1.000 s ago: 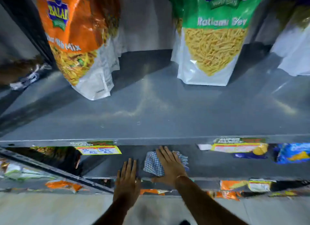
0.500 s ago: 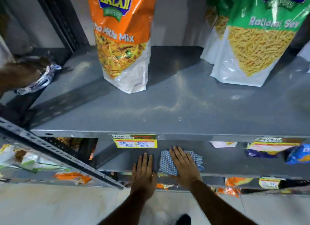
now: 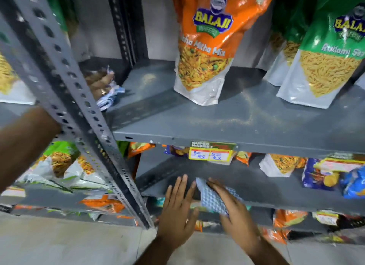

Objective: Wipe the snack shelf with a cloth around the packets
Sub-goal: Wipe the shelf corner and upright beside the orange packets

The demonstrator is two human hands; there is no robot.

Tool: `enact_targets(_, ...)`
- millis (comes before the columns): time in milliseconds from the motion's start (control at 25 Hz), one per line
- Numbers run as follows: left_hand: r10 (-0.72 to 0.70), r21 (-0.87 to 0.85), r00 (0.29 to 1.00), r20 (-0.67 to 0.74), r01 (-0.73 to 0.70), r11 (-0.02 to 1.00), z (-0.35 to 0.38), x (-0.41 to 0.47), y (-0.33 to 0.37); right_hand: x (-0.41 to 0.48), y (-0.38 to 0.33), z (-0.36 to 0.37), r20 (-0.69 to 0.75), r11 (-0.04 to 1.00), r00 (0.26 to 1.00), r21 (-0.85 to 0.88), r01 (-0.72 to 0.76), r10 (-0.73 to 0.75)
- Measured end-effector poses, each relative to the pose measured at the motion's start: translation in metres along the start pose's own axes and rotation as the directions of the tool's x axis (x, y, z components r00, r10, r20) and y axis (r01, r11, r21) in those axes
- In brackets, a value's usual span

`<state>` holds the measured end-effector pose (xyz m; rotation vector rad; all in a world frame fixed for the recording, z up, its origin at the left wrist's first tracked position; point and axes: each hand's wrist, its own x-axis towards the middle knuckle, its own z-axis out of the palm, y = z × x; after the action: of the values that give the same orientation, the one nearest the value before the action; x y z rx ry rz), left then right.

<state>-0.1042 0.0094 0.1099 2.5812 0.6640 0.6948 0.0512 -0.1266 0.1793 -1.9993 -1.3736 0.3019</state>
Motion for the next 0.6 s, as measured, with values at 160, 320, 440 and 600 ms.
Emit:
enact_targets(160, 0.081, 0.103, 0.886, -0.456, -0.038, 0.994, -0.095, 0.023, 0.005, 0.024, -0.125, -0.063, -0.223, 0.931, 0.927, 0.142, 0.336, -0.301)
enact_targets(320, 0.178, 0.272, 0.731, -0.659, 0.010, 0.962, -0.186, 0.094, -0.009, 0.096, -0.205, -0.112, -0.334, 0.826, 0.826, 0.188, 0.531, -0.455)
enact_targets(440, 0.242, 0.401, 0.701, -0.671, 0.068, 0.914, -0.225, 0.134, -0.030, 0.174, -0.247, -0.117, -0.439, 0.822, 0.817, 0.254, 0.511, -0.372)
enact_targets(600, 0.308, 0.503, 0.685, -0.660, 0.099, 0.858, -0.229, 0.154, -0.049, 0.304, -0.264, -0.095, -0.405, 0.894, 0.884, 0.267, 0.359, -0.234)
